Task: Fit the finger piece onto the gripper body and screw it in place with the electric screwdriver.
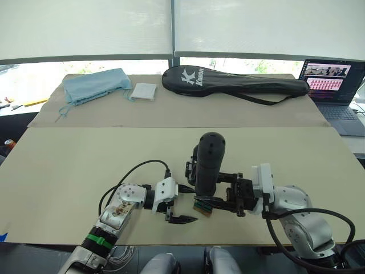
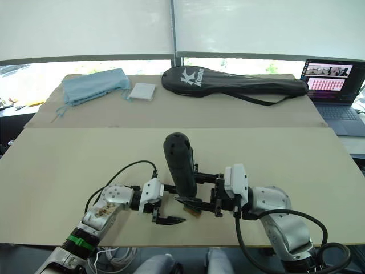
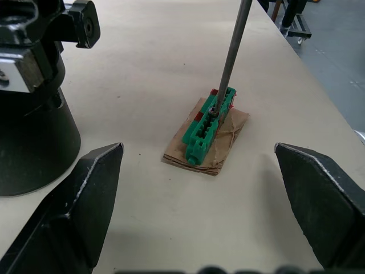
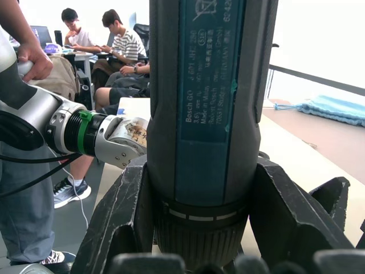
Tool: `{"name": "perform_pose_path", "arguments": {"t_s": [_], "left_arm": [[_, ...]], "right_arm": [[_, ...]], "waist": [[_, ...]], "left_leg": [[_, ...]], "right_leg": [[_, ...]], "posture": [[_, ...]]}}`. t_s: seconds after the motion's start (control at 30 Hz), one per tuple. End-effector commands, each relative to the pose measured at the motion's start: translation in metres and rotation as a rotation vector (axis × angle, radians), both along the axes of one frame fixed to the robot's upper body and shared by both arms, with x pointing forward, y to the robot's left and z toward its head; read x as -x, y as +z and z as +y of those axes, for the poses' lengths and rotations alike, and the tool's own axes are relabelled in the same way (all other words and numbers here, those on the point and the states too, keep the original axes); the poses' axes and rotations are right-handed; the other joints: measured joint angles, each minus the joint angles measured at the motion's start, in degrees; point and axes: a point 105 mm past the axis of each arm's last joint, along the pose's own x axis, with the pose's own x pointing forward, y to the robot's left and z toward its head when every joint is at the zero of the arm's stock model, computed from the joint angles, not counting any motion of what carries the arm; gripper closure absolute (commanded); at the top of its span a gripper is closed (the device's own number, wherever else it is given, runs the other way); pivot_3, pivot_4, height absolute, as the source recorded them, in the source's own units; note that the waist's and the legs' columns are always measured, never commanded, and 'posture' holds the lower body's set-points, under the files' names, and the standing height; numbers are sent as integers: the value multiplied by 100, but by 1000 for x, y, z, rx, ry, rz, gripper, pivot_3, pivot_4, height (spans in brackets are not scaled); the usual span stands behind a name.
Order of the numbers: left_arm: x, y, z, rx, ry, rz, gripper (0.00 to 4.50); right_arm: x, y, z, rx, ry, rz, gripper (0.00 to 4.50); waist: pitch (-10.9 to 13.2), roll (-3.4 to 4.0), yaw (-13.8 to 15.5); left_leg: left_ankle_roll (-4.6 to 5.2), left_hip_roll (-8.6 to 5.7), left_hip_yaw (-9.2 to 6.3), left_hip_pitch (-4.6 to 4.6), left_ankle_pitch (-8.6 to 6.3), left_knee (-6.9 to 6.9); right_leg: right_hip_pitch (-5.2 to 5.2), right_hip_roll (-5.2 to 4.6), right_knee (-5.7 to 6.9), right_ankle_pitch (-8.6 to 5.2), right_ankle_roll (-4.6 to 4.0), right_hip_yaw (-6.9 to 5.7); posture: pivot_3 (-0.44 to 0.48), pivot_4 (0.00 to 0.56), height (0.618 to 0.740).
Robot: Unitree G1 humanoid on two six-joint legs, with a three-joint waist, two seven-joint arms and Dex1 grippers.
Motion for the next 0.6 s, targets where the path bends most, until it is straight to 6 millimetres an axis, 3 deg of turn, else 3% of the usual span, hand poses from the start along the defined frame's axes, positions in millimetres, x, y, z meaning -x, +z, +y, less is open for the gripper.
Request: {"name": "perform_pose_path", "arguments": {"t_s": [0.03, 0.6], "left_arm": [[11, -16, -2, -27, -21, 68, 26], [11, -14, -2, -24, -19, 69, 26]], "right_arm": [[3, 9, -1, -19, 8, -56, 2594], [3, 13, -3, -36, 5, -51, 2594]], "waist": [[0, 0, 0], [0, 0, -1]], "left_leg": [[0, 0, 0, 0, 0, 0], [0, 0, 0, 0, 0, 0]], "right_leg": [[0, 0, 0, 0, 0, 0], [-1, 0, 0, 0, 0, -1]], "posture": [[0, 150, 740], [0, 150, 740]]}}
